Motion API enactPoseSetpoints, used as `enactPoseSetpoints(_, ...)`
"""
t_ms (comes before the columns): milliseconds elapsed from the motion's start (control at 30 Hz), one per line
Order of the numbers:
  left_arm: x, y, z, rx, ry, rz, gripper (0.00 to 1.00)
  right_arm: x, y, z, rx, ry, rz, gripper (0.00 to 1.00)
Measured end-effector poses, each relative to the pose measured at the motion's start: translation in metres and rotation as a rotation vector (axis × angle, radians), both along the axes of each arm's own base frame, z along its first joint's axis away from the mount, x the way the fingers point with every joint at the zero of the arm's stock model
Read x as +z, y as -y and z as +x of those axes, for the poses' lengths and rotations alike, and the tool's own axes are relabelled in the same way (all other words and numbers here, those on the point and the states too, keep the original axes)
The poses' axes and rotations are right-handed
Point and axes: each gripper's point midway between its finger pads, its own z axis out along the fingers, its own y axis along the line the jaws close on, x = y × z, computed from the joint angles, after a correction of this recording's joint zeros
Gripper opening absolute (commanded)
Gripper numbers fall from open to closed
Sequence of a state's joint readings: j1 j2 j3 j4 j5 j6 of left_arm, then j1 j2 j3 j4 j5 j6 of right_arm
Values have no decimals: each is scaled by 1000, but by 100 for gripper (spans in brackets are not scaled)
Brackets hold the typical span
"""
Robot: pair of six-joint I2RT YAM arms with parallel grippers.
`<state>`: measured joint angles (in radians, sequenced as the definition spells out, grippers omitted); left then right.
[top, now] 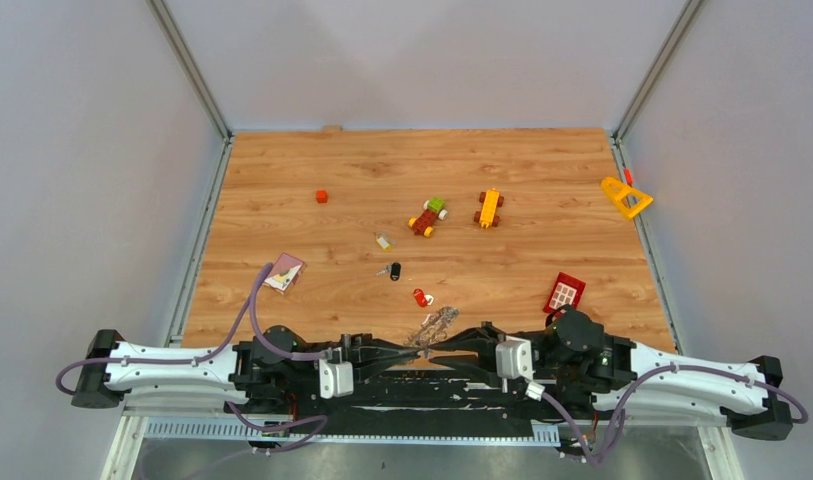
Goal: Remove the keys from the keyring
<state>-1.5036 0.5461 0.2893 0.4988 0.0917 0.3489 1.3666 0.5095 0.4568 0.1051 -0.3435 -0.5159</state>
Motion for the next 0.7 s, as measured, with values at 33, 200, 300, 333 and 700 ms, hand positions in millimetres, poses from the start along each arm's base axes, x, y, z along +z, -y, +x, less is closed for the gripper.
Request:
enactPoseSetpoints(33, 0, 0, -1, -4, 0, 1, 0, 3, 2, 1, -8, 2, 13, 23)
enactPoseSetpoints(200, -5, 1, -5, -26, 2, 21, 0, 22, 9, 5, -40, 11, 84, 23)
enactPoseSetpoints(300, -5, 1, -6, -32, 4, 20, 0, 21, 8, 7, -48, 9, 81, 22)
enactPoseSetpoints(333, -5, 1, -6, -33, 4, 20, 0, 19, 7, 7, -48, 7, 75, 21)
enactPoseSetpoints(700, -1, -1, -1, -5, -2, 6, 0, 5, 0, 0, 0, -11, 18, 21)
